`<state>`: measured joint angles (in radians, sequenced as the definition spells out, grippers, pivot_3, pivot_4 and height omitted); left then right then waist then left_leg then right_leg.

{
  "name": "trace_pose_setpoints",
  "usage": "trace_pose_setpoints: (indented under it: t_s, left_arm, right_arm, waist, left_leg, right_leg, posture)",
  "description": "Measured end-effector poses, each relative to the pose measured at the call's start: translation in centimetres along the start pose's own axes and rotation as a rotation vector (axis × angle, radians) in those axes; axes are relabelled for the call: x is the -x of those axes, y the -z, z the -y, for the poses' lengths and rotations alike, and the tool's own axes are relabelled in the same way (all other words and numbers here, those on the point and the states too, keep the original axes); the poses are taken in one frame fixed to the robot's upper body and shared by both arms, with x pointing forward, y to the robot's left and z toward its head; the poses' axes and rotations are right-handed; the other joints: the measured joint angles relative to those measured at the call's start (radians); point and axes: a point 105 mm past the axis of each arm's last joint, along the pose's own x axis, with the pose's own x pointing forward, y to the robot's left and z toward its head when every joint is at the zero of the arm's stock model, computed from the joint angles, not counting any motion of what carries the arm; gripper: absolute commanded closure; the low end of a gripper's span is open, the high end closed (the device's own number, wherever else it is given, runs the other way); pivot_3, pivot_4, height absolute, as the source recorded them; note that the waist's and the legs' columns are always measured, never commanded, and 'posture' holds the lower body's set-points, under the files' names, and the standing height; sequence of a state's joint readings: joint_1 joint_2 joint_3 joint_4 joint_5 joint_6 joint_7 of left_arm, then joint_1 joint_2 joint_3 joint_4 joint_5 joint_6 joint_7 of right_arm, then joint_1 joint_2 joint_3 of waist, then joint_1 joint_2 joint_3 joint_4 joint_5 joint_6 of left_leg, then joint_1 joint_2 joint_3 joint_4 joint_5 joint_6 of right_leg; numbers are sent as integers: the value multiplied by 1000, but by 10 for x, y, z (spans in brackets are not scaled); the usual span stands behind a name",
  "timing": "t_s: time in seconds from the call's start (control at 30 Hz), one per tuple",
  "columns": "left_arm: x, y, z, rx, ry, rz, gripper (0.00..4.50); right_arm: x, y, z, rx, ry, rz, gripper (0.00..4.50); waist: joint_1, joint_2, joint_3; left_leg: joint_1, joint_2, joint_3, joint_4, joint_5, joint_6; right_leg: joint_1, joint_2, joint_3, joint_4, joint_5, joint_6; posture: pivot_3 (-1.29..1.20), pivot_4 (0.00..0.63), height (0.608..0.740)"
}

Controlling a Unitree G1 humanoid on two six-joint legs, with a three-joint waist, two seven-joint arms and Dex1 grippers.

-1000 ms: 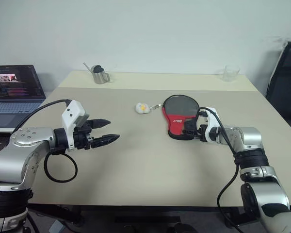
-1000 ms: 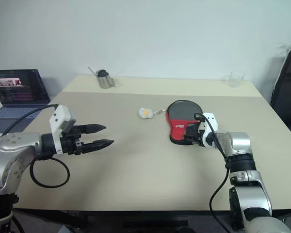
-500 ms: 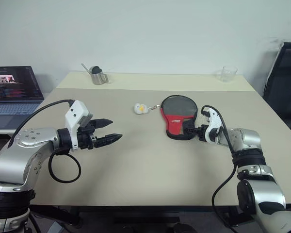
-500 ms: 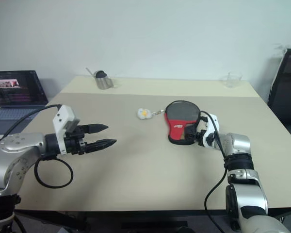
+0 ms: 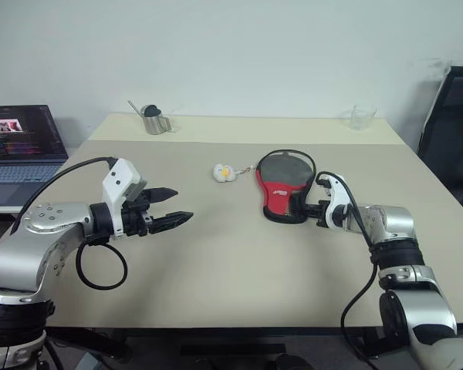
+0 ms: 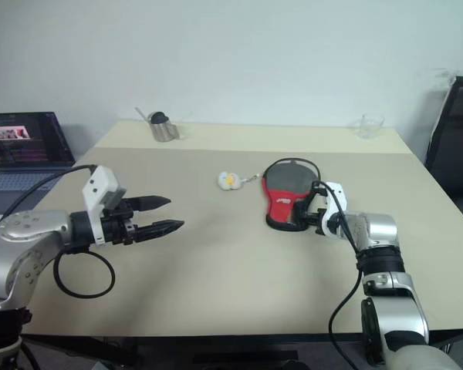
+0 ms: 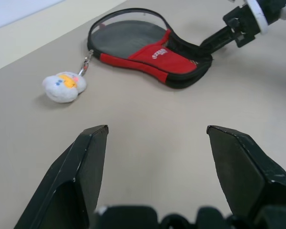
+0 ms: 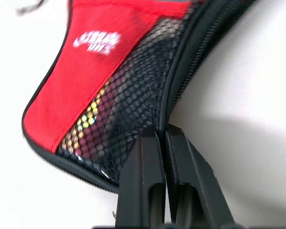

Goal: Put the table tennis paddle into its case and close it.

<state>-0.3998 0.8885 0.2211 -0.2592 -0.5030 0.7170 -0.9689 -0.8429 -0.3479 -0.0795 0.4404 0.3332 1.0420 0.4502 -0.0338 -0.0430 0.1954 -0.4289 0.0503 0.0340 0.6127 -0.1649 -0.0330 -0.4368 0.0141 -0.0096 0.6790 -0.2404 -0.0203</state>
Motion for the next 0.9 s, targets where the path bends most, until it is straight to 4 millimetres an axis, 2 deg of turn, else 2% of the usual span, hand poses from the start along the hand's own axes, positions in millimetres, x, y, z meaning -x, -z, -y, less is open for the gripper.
trace_pose_setpoints:
  t_s: [0.23, 0.5, 0.9]
  left_arm:
    - [1, -1, -1, -8, -1, -2, 880]
    - [-1, 1, -2, -3, 17, -12, 880]
    - [-5, -6, -5, -36, 46, -8, 880]
  right_arm:
    - [15, 18, -14, 146, -79, -98, 4477]
    - [39, 50, -27, 292, -202, -201, 4477]
    - [65, 81, -53, 415, -406, -309, 4477]
  waist:
    - [2, 0, 0]
    - [4, 0, 0]
    - [2, -1, 0]
  left_leg:
    - [0, 0, 0, -1, 0, 0]
    - [0, 0, -1, -1, 0, 0]
    - [0, 0, -1, -1, 0, 0]
  right_leg:
    - [-1, 0, -1, -1, -1, -1]
    - [0, 0, -1, -1, -1, -2]
    - [0, 0, -2, -1, -1, -2]
  posture:
    - [0, 150, 740]
    - [0, 150, 740]
    - [0, 150, 740]
